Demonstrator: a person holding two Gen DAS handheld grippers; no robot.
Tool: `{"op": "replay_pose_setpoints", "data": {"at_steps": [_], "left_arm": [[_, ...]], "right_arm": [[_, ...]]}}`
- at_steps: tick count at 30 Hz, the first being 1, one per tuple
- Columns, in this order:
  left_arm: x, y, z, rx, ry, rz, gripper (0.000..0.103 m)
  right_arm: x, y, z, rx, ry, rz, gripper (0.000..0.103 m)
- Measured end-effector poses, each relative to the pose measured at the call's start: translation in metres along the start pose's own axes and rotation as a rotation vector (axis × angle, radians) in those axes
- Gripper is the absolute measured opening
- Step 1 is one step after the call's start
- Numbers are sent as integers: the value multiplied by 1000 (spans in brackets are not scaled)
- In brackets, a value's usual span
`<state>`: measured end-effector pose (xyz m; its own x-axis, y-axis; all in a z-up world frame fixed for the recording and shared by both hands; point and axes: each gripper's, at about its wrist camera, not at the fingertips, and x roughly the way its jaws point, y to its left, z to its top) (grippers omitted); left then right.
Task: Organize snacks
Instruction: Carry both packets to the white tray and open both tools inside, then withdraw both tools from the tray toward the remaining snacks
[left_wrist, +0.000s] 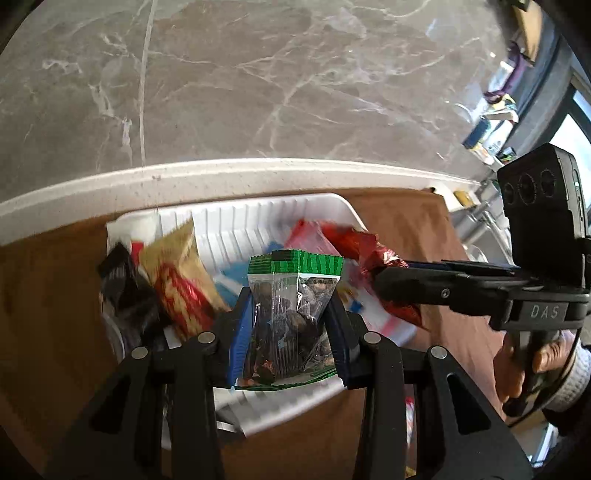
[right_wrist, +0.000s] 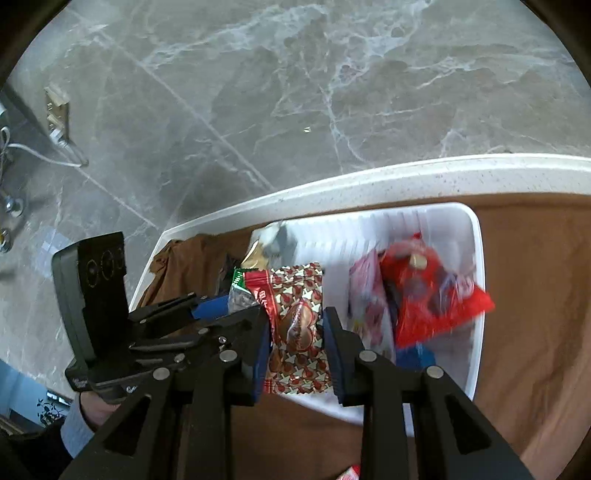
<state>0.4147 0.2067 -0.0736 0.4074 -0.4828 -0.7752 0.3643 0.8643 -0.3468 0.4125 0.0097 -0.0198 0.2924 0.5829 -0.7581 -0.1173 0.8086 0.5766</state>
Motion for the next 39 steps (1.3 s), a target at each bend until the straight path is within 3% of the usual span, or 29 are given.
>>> {"op": "replay_pose_setpoints", "data": {"at_steps": [8, 12, 16, 23, 31, 39], "left_arm": [[31, 7, 21, 12, -4, 67, 50], [36, 5, 23, 33, -16, 95, 54], [27, 3, 18, 24, -47, 100, 57], [-3, 0, 10, 1, -94, 98, 57], [-49, -22, -22, 7, -125, 72, 57], [-67, -54, -85, 49, -43, 52, 61]], "right_arm": [[30, -16, 13, 22, 25, -51, 36], [27, -15, 11, 3, 2, -52, 44], [16, -11, 10, -14, -30, -62, 52], [-20, -6, 3, -21, -94, -53, 56], [-56, 6, -27, -47, -104, -60, 60], [-65, 21, -90, -118, -16, -157, 62]]}}
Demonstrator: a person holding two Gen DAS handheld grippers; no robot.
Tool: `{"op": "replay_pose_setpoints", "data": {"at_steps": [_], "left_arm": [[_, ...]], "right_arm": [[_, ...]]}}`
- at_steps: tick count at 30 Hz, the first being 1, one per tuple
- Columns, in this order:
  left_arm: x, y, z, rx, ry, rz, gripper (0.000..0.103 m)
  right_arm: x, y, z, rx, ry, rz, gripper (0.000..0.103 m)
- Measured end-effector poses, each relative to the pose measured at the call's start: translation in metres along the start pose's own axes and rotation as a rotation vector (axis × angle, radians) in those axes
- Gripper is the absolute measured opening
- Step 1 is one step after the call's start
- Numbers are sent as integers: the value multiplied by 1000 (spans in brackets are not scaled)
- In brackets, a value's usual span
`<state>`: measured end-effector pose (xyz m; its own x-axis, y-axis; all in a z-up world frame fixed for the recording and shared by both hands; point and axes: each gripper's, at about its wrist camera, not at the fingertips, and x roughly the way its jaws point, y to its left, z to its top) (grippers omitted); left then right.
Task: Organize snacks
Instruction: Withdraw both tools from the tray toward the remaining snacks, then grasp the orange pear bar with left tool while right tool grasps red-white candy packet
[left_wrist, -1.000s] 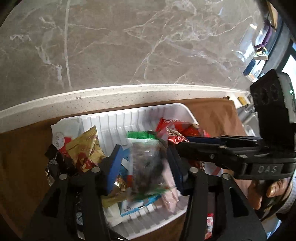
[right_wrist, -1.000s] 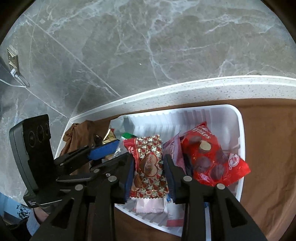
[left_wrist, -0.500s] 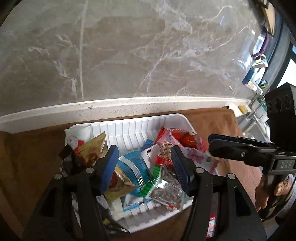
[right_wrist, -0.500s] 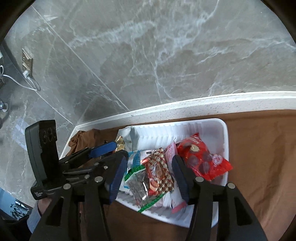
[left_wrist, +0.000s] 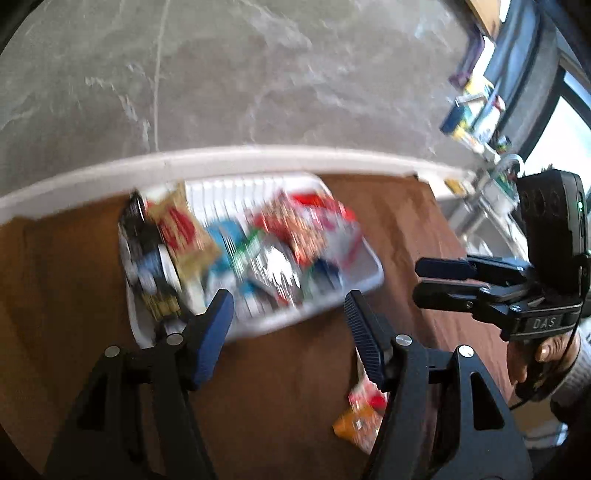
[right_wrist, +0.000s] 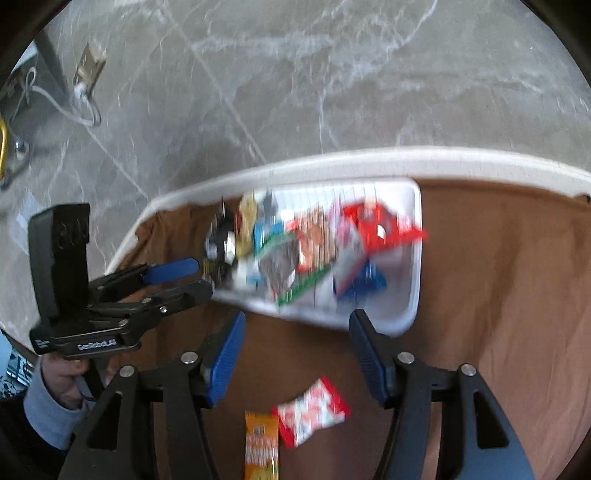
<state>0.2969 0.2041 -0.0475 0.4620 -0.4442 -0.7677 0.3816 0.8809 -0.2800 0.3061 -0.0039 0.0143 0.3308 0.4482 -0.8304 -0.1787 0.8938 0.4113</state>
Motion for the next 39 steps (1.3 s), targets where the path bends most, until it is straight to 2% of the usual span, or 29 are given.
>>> {"op": "replay_pose_setpoints", "data": {"at_steps": [7, 10, 16, 28, 39], "left_arm": [[6, -33, -73, -7, 142, -61, 61], [10, -45, -95, -10, 185, -75, 61], [14, -66, -122, 0, 221, -78, 61], [35, -94, -135, 34, 278, -51, 61], [48, -106, -135, 43, 286, -5, 61]], "right_arm": [[20, -1, -53, 28, 127, -48, 62], [31, -1, -68, 47, 171, -60, 62], [39, 6, -77, 38, 193, -88, 62], [66, 13, -73, 27, 241, -141, 62], [70, 19, -70, -52, 263, -191, 61]]}}
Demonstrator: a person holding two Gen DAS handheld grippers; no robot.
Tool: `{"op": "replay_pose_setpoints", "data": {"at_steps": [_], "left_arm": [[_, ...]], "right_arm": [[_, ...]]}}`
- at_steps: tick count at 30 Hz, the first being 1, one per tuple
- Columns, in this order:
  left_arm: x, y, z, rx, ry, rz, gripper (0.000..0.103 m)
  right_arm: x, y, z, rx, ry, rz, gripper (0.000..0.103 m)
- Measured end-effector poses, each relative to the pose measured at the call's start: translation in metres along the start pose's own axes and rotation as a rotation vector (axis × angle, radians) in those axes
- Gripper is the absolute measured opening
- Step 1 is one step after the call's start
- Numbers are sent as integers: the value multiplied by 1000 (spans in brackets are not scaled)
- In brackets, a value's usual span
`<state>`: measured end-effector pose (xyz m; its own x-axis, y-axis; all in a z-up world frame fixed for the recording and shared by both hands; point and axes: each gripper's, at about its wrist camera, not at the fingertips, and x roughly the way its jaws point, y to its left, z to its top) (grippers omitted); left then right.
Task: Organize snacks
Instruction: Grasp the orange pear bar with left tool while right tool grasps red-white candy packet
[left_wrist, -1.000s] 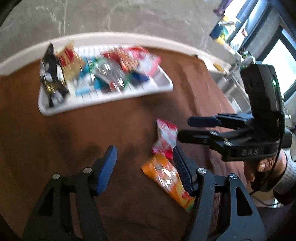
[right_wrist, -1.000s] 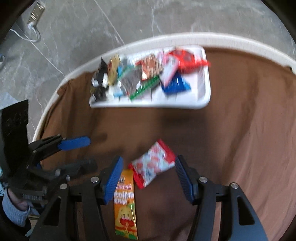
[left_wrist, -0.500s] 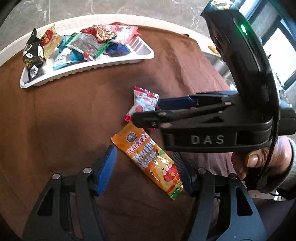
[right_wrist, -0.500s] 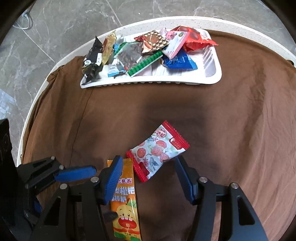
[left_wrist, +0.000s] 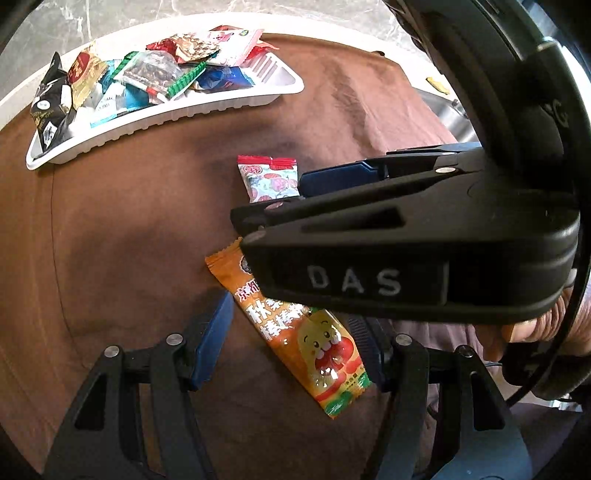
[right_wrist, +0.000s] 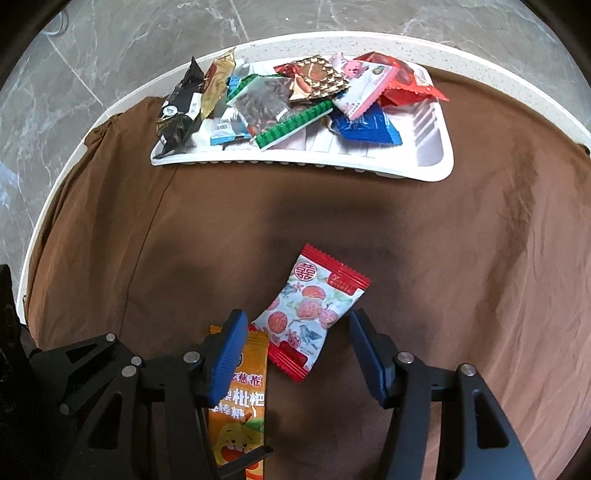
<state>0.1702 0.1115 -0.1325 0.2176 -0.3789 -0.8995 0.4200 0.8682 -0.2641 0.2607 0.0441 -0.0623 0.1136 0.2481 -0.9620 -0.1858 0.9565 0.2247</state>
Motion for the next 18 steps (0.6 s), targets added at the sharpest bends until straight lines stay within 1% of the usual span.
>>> {"op": "replay_pose_setpoints", "data": {"at_steps": [4, 8, 9, 10, 12, 14, 15, 16, 17, 18], "left_arm": [[1, -4, 1, 17, -3, 24, 61], [3, -7, 0, 33, -8, 44, 61], [4, -8, 1, 36, -10, 47, 61], [4, -7, 1, 33, -14, 47, 61], [5, -6, 1, 33, -20, 43, 61], [4, -6, 0, 38, -24, 43, 60], [4, -6, -1, 41, -28, 48, 56], [4, -5, -1, 38, -32, 54, 46], [4, -4, 0, 34, -34, 53, 38], [3, -1, 0, 23, -36, 48, 35]], "right_arm": [[3, 4, 2, -31, 0, -21, 55], [2, 1, 1, -42, -10, -34, 44], [1, -1, 0, -42, -12, -30, 44], [1, -3, 0, -39, -16, -26, 43], [-1, -6, -1, -43, -21, -32, 38], [-3, -10, -1, -38, -29, -24, 35], [-3, -12, -1, -35, -32, -24, 35], [-5, -16, -2, -32, -36, -21, 34], [-6, -18, -2, -30, -38, -17, 34], [-6, -17, -2, -30, -38, -16, 34]]}}
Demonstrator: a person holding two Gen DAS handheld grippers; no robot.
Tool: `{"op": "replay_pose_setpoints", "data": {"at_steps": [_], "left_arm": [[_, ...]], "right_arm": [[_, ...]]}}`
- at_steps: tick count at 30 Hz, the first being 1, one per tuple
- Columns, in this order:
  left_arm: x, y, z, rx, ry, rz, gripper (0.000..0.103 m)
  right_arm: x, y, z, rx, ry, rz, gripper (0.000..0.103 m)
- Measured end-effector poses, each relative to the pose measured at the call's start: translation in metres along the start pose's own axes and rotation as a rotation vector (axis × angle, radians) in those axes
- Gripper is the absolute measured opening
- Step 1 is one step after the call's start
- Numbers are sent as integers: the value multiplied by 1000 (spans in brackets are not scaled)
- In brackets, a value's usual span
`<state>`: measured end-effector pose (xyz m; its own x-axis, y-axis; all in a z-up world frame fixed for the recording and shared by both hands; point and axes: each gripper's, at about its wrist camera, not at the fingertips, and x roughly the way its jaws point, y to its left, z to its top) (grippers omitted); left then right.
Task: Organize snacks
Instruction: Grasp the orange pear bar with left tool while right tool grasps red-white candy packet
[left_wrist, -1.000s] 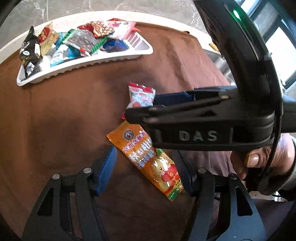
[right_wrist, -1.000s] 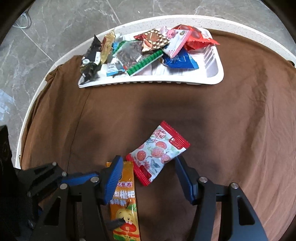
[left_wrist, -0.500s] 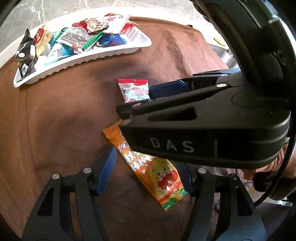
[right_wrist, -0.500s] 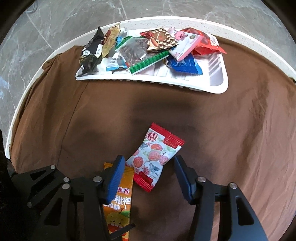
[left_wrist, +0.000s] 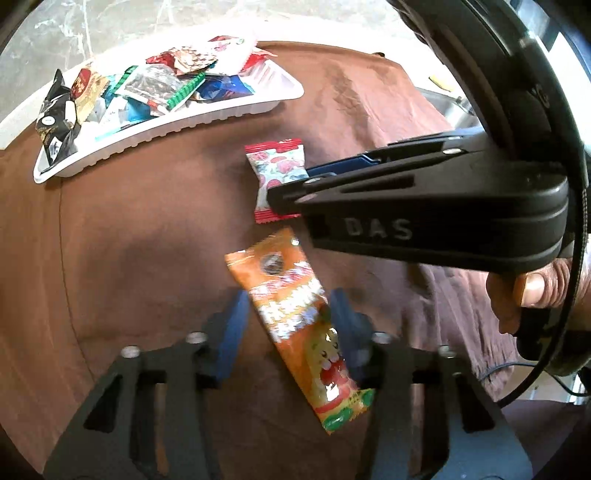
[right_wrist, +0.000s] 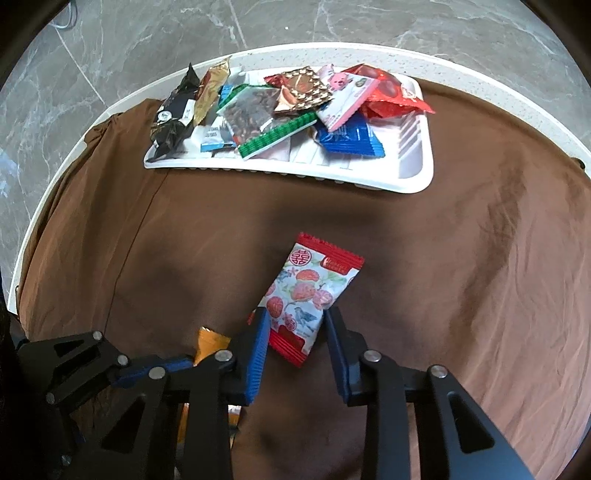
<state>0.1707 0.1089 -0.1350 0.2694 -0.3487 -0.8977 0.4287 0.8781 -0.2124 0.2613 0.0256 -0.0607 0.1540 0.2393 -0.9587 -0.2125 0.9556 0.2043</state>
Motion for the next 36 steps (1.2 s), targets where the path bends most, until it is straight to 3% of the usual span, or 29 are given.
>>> {"op": "replay_pose_setpoints", "data": {"at_steps": [1, 10, 33, 36], "left_arm": [[0, 2, 1, -8, 1, -2, 30], [-4, 6, 0, -10, -3, -46, 21], [-15, 15, 0, -26, -26, -68, 21], [-14, 15, -1, -23, 0, -76, 21]], "right_arm": [[0, 0, 0, 1, -2, 2, 34], [-7, -3, -2, 1, -23, 27, 27], [-26, -16, -5, 47, -76, 68, 14], [-26, -17, -6, 48, -72, 71, 14]]}}
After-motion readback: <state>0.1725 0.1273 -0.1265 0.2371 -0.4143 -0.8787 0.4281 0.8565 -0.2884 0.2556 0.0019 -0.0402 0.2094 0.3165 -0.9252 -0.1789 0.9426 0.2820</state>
